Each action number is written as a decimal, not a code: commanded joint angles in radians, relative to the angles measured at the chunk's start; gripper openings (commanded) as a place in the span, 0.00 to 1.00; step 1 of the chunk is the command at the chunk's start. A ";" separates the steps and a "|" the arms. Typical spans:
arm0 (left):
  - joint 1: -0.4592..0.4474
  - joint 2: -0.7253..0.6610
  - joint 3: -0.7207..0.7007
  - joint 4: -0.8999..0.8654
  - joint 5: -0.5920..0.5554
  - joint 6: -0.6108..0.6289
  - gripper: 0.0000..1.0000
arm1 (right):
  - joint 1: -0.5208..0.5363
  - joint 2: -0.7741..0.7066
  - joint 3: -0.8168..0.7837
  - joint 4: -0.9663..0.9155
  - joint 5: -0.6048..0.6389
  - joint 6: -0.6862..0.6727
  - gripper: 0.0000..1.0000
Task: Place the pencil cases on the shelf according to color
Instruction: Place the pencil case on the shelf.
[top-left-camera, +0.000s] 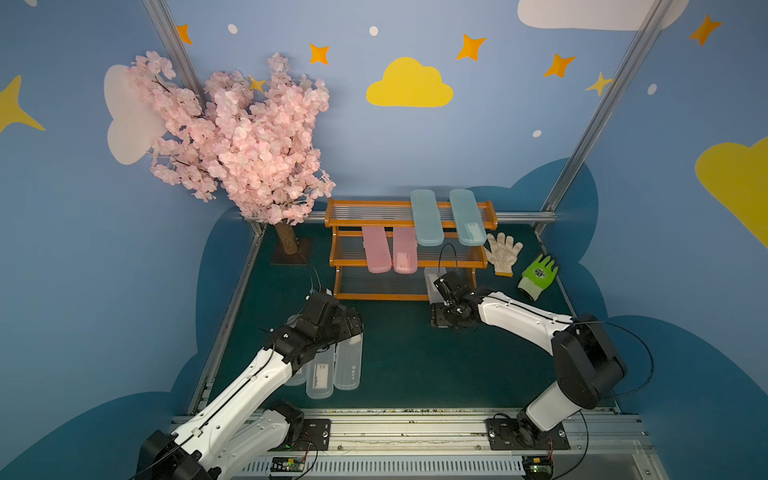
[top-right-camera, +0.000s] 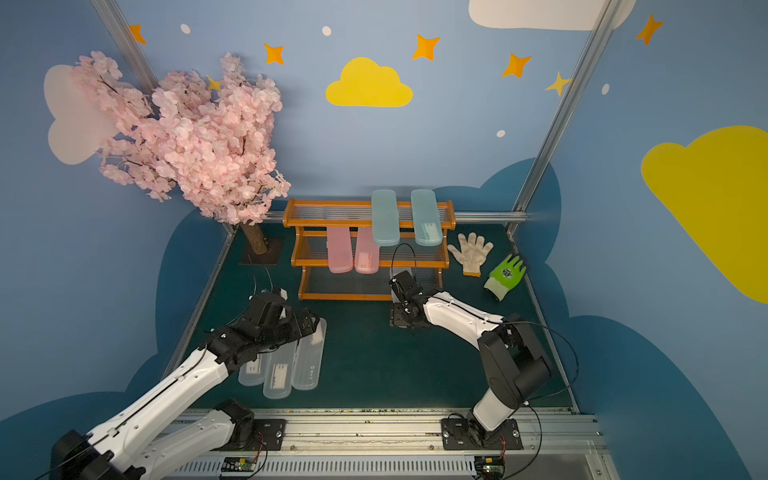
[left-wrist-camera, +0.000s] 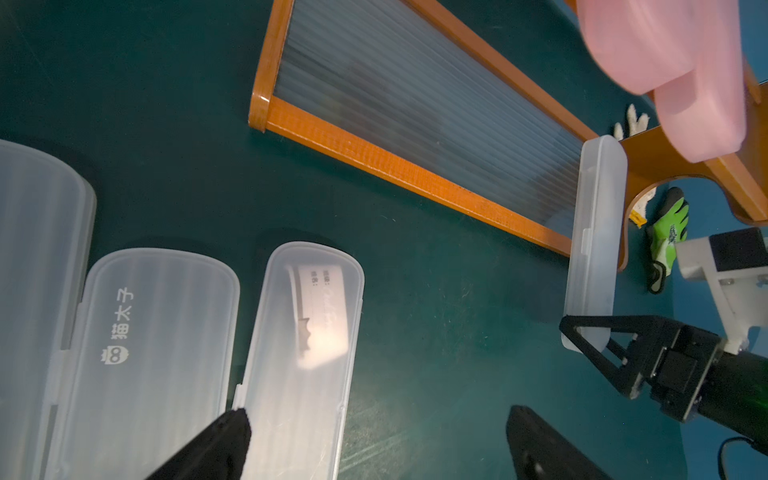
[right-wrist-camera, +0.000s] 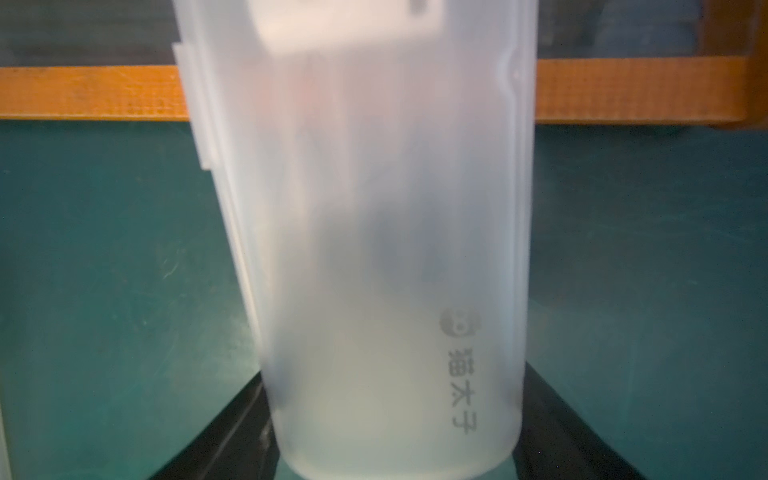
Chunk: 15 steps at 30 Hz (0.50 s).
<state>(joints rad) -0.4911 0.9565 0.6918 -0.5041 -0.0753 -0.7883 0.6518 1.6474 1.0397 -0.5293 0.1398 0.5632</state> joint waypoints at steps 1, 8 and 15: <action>-0.001 0.011 0.001 0.026 0.003 0.044 1.00 | -0.014 0.039 0.031 0.046 0.004 -0.016 0.47; -0.001 0.024 -0.016 -0.001 -0.006 0.052 1.00 | -0.021 0.133 0.075 0.039 0.013 -0.005 0.65; -0.001 -0.024 -0.052 0.012 -0.003 0.038 1.00 | -0.009 0.115 0.082 -0.012 0.047 0.038 0.91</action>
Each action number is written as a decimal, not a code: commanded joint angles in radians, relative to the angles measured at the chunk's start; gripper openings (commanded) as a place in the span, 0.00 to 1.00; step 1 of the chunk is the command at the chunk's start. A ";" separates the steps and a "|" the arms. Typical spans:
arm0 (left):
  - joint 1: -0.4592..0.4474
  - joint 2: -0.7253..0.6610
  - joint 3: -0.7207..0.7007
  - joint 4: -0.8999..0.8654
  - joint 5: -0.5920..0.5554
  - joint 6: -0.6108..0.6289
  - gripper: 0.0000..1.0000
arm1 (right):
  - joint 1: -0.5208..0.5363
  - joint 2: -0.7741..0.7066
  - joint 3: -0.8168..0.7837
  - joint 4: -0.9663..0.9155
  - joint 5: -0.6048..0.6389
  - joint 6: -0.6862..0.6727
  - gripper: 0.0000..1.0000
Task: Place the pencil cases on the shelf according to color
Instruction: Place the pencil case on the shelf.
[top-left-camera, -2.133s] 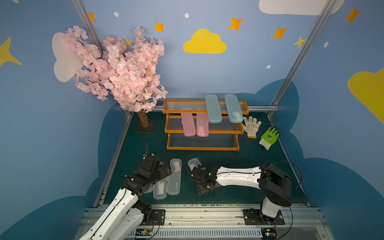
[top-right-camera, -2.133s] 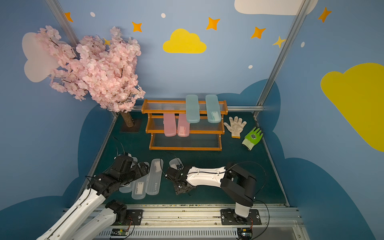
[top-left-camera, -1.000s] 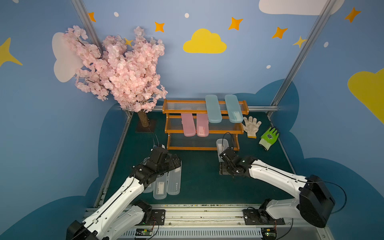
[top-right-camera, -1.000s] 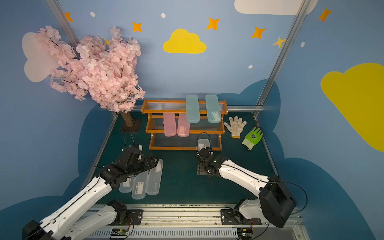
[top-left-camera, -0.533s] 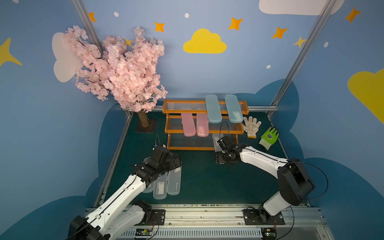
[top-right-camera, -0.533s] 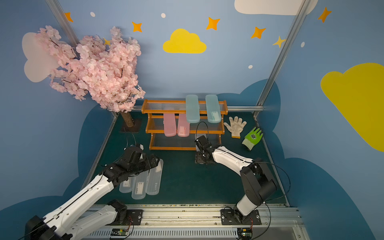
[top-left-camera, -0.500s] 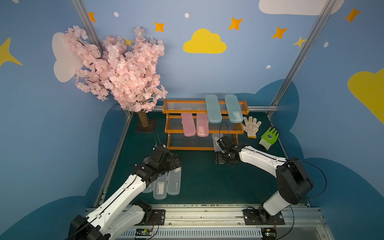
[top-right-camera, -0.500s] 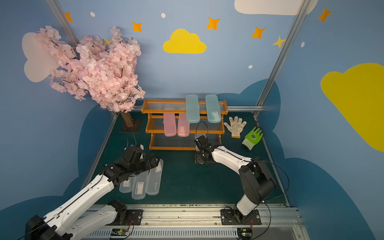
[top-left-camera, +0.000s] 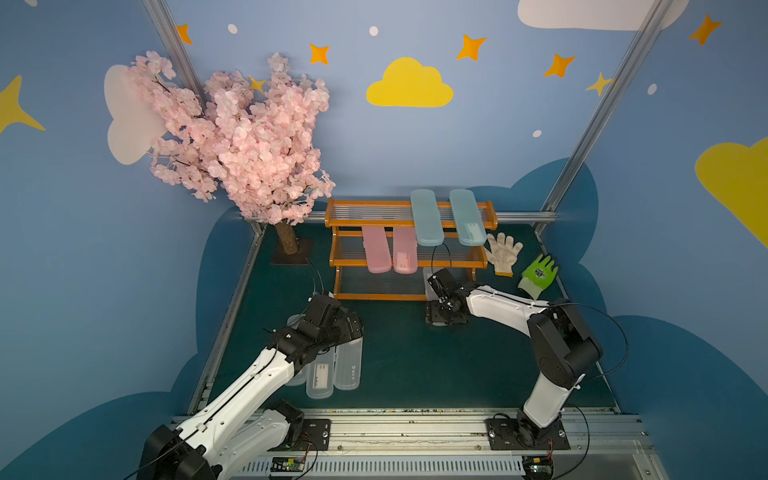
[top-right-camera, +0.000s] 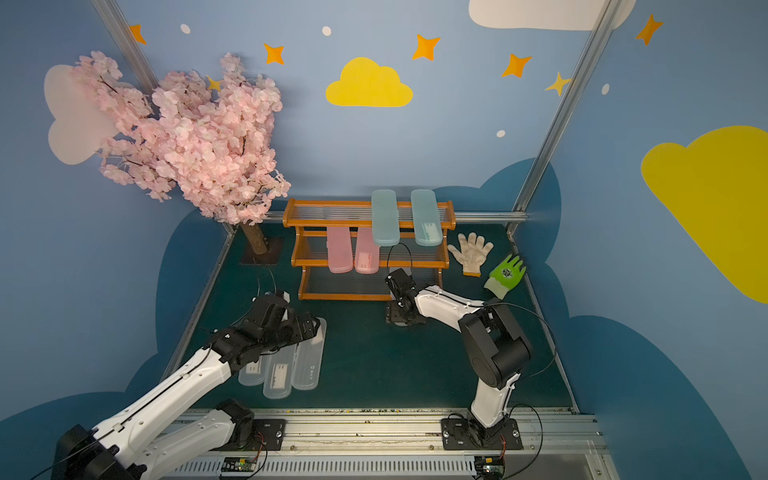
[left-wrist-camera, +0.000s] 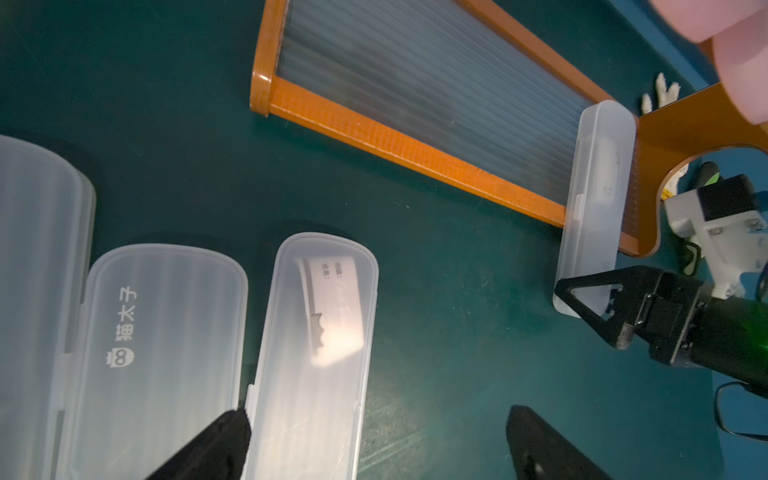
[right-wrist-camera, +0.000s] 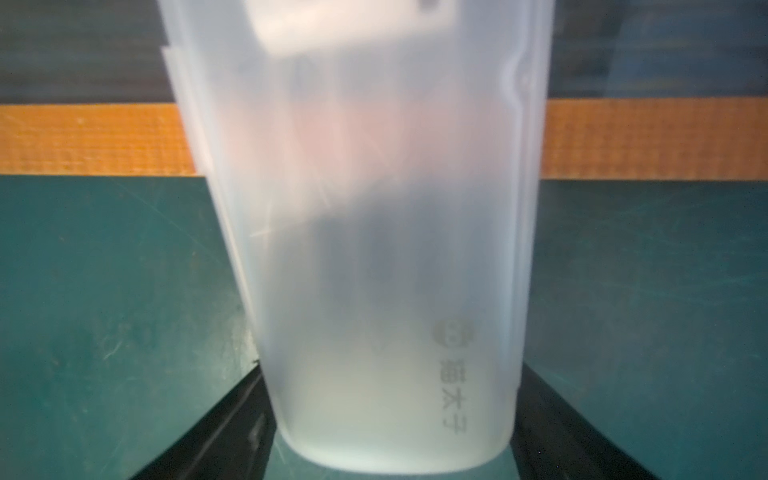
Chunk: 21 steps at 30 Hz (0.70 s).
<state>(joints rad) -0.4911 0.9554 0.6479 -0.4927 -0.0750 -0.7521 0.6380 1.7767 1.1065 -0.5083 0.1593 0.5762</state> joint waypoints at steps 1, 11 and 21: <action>-0.001 -0.029 -0.011 -0.004 -0.004 0.002 1.00 | 0.011 -0.032 0.016 -0.049 0.037 0.034 0.93; -0.001 -0.106 -0.017 -0.060 -0.026 0.007 1.00 | 0.080 -0.206 -0.032 -0.181 0.078 0.116 0.98; -0.001 -0.162 -0.040 -0.095 -0.035 0.005 1.00 | 0.130 -0.314 -0.225 -0.104 0.052 0.215 0.87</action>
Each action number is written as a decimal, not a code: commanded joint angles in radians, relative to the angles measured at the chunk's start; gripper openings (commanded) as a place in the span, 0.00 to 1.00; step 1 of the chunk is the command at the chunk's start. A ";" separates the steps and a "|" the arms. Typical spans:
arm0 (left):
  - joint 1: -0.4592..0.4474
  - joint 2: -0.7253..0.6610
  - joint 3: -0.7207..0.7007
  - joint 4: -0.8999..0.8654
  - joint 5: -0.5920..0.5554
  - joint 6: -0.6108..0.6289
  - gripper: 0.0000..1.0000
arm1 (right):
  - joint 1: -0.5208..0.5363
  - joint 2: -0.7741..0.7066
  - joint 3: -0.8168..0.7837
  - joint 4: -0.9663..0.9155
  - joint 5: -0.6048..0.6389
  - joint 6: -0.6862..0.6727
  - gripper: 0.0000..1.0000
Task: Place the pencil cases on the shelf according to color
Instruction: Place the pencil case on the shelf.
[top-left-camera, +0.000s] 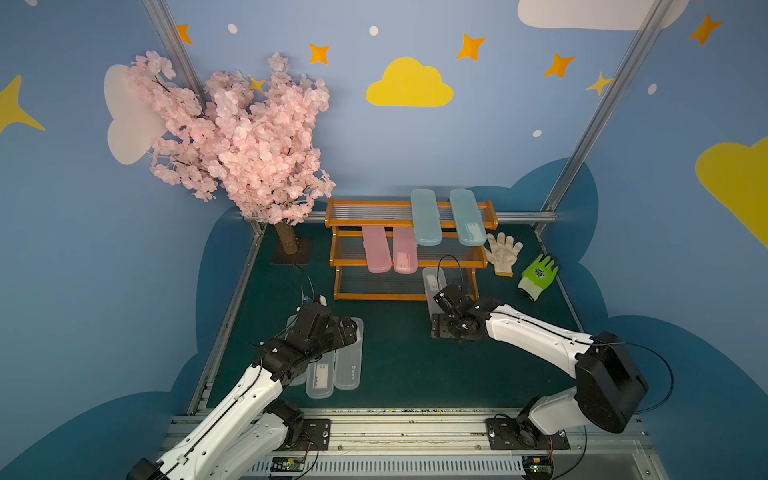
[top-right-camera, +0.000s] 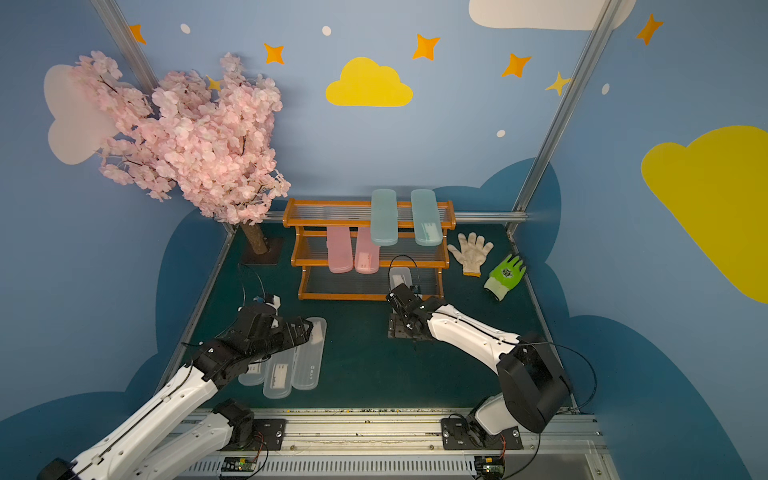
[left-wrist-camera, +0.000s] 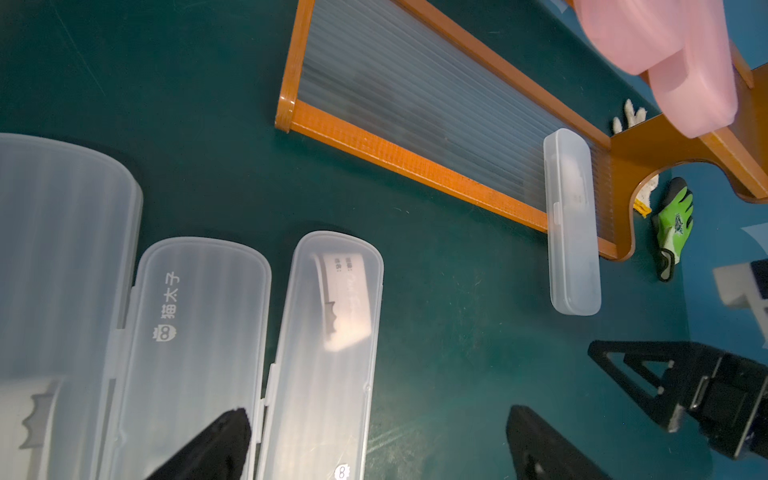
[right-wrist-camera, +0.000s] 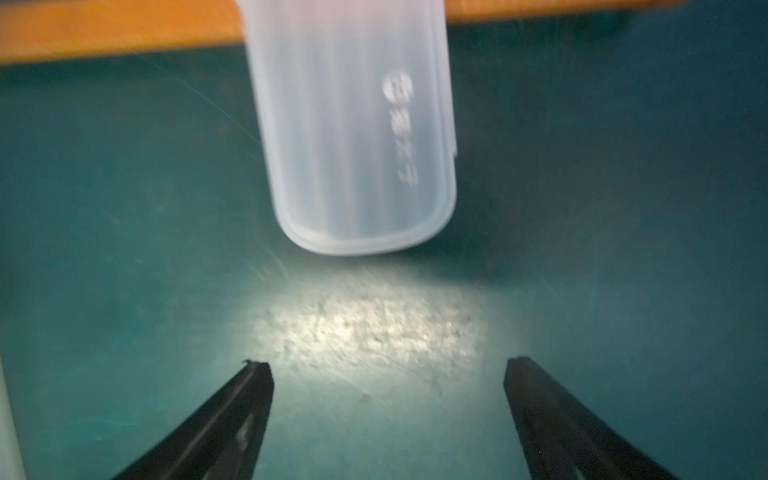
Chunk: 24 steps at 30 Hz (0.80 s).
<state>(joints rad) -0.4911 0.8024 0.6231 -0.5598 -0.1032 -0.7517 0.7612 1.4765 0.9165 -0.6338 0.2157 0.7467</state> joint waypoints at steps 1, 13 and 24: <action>0.000 -0.008 -0.017 -0.028 -0.005 0.005 1.00 | 0.008 -0.010 -0.048 0.047 -0.014 0.045 0.81; -0.001 0.003 -0.033 -0.019 -0.003 0.004 1.00 | -0.035 0.176 0.024 0.238 0.022 0.003 0.33; -0.001 0.025 -0.059 -0.017 0.029 -0.008 1.00 | -0.076 0.267 0.210 0.233 0.027 -0.090 0.32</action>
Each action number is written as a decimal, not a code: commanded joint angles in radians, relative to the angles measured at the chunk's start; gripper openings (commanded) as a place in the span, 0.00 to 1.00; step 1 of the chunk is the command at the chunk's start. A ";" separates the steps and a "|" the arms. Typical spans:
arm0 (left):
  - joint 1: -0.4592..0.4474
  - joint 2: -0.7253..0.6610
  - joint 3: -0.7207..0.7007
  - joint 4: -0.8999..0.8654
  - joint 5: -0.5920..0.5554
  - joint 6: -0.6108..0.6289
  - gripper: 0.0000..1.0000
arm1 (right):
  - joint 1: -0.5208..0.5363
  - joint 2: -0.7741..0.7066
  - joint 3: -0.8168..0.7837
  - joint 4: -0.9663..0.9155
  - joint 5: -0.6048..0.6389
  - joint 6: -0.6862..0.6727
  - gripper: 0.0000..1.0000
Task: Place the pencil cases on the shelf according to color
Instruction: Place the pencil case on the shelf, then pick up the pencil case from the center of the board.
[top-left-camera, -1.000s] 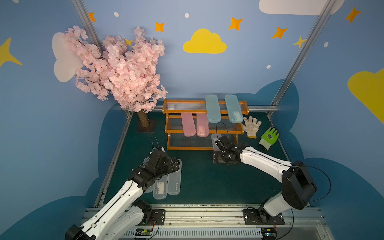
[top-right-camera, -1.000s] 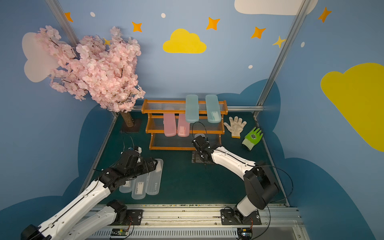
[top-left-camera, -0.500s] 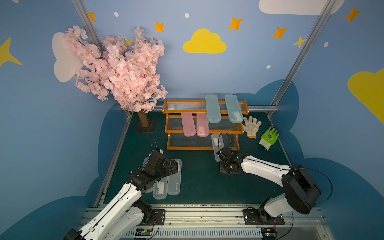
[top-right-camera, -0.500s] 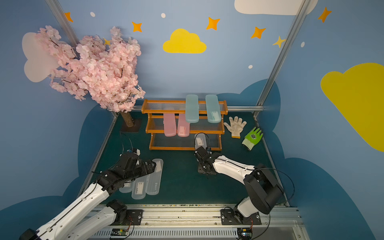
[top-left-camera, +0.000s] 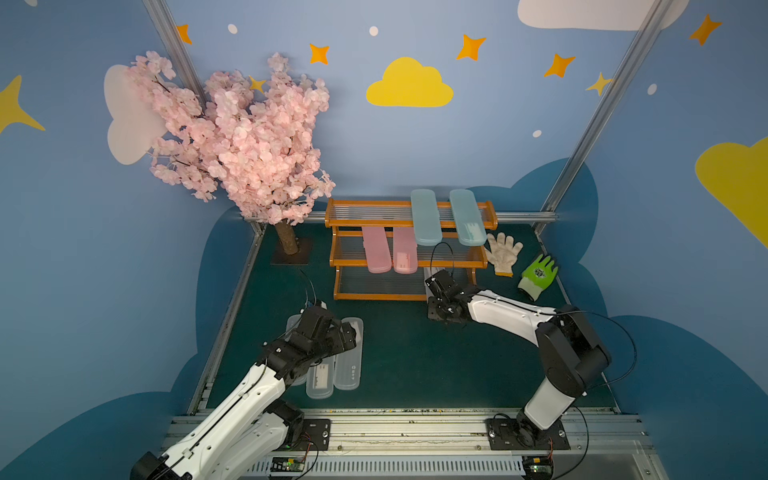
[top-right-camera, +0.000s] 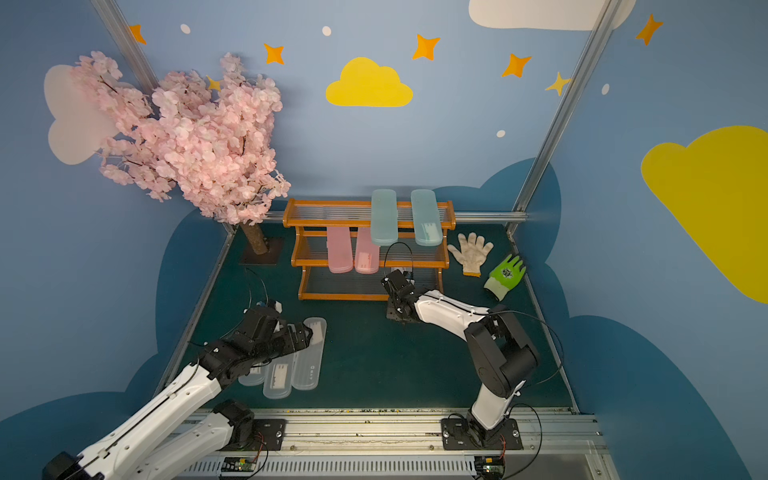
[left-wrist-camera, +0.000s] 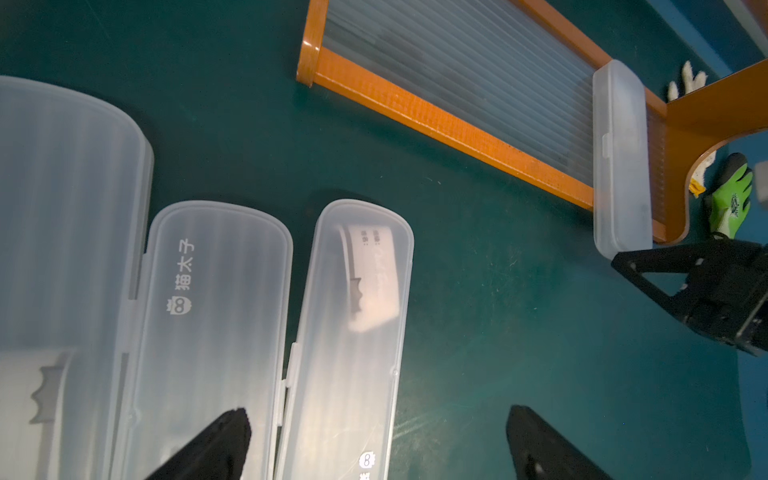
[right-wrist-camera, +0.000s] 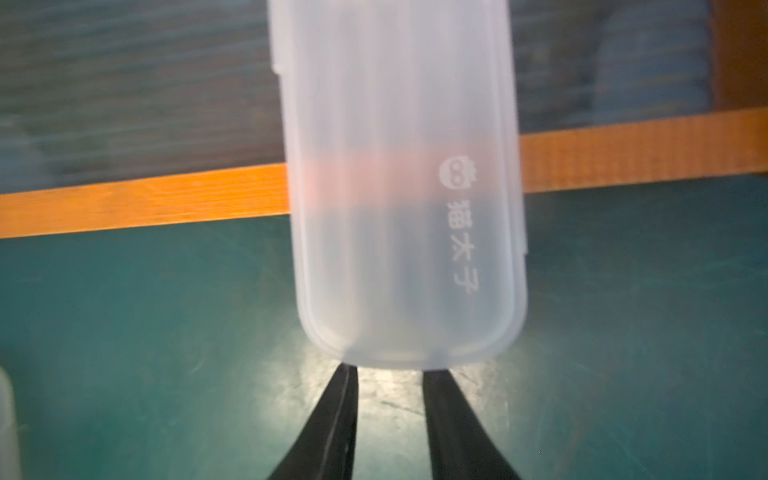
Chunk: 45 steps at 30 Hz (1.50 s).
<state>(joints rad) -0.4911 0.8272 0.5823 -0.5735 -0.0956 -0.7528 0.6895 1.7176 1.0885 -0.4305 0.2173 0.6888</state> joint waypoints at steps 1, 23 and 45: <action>-0.002 0.000 -0.025 -0.002 0.027 -0.012 1.00 | -0.005 0.035 0.041 0.030 0.023 -0.032 0.32; -0.171 0.112 -0.038 -0.064 -0.050 -0.127 1.00 | 0.137 -0.242 -0.130 -0.118 0.047 0.026 0.65; -0.513 0.666 0.359 -0.118 -0.236 -0.253 1.00 | 0.237 -0.647 -0.386 -0.208 0.089 0.087 0.84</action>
<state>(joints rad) -0.9913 1.4948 0.9047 -0.6147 -0.2436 -0.9508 0.9203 1.1011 0.7174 -0.6365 0.3199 0.7959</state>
